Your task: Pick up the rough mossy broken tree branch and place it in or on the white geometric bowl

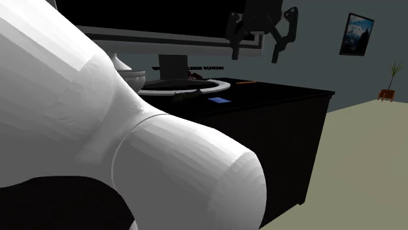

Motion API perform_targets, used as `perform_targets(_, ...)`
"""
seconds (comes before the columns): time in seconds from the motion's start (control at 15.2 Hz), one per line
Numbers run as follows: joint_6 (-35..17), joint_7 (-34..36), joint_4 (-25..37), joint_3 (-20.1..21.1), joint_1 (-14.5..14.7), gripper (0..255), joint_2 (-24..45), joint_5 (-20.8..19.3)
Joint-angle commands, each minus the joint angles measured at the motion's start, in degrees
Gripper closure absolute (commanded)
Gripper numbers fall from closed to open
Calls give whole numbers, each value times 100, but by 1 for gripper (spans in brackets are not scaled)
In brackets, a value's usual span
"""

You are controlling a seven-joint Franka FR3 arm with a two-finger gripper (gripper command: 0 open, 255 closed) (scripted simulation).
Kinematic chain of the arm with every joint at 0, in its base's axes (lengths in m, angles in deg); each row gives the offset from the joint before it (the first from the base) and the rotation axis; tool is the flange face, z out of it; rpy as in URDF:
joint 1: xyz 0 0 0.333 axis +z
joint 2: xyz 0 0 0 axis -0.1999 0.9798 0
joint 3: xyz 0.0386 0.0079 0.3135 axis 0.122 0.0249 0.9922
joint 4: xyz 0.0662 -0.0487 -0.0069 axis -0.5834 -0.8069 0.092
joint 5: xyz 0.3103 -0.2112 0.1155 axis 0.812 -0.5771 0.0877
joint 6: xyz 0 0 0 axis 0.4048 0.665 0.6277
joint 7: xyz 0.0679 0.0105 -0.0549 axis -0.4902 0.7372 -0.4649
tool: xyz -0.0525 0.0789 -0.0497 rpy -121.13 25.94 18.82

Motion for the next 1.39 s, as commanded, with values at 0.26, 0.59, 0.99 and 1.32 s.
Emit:
perform_targets(0.26,-170,1425,-555,693,-204,0,-569,527)
perform_targets(0.59,-445,3210,-950,1698,-442,0,-979,1304)
perform_targets(0.99,-924,5351,-957,3033,-810,0,-951,2197)
perform_targets(1.32,-1225,5700,-1129,3379,-878,0,-916,2423)
